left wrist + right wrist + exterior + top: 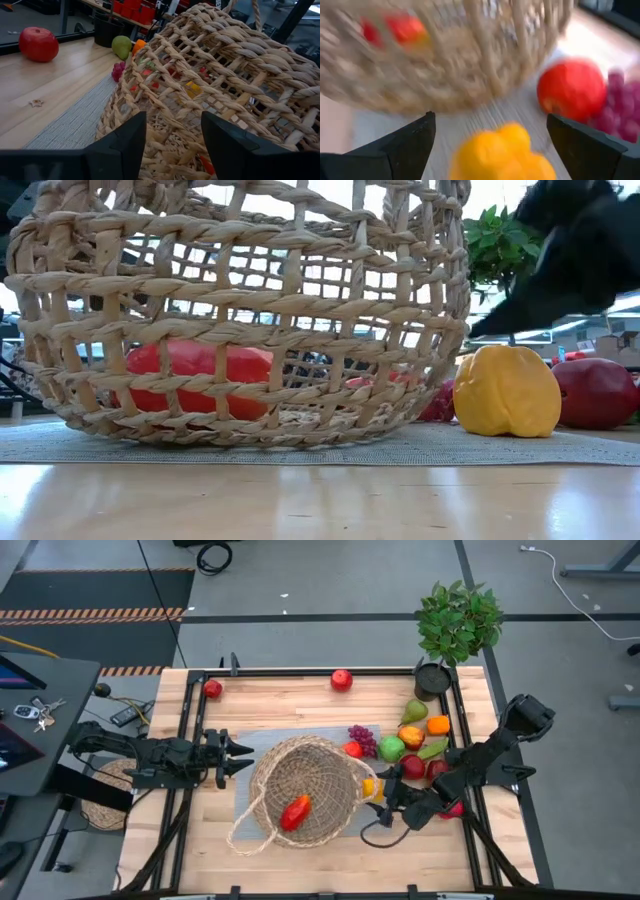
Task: Build produce basket
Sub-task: Put the yellow bell pepper into the brown basket
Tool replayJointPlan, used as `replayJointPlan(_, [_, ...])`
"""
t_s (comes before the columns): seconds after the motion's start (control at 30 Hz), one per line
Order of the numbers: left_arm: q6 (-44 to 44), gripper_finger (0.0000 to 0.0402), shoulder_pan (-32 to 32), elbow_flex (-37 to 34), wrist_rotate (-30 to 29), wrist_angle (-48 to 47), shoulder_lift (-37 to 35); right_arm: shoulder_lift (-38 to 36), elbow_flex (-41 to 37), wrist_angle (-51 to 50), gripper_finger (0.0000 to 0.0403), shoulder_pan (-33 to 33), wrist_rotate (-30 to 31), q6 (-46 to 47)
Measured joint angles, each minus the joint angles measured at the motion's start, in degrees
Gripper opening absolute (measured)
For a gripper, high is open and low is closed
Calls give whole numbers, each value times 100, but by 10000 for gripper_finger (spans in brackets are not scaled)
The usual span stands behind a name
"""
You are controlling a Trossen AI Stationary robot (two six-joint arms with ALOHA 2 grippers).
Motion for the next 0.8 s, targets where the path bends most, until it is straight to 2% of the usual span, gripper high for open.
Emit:
replayJointPlan(0.13, [0, 197, -2, -2, 0, 0, 0, 136, 0, -509, 392, -236, -212, 533])
replayJointPlan(0.37, [2, 194, 0, 0, 0, -3, 11, 276, 0, -563, 391, -479, -1000, 700])
replayJointPlan(0.67, [0, 193, -2, -2, 0, -9, 13, 233, 0, -617, 335, -478, -1294, 720])
replayJointPlan(0.8, [1, 195, -1, -2, 2, -11, 13, -4, 0, -720, 320, -476, -1508, 712])
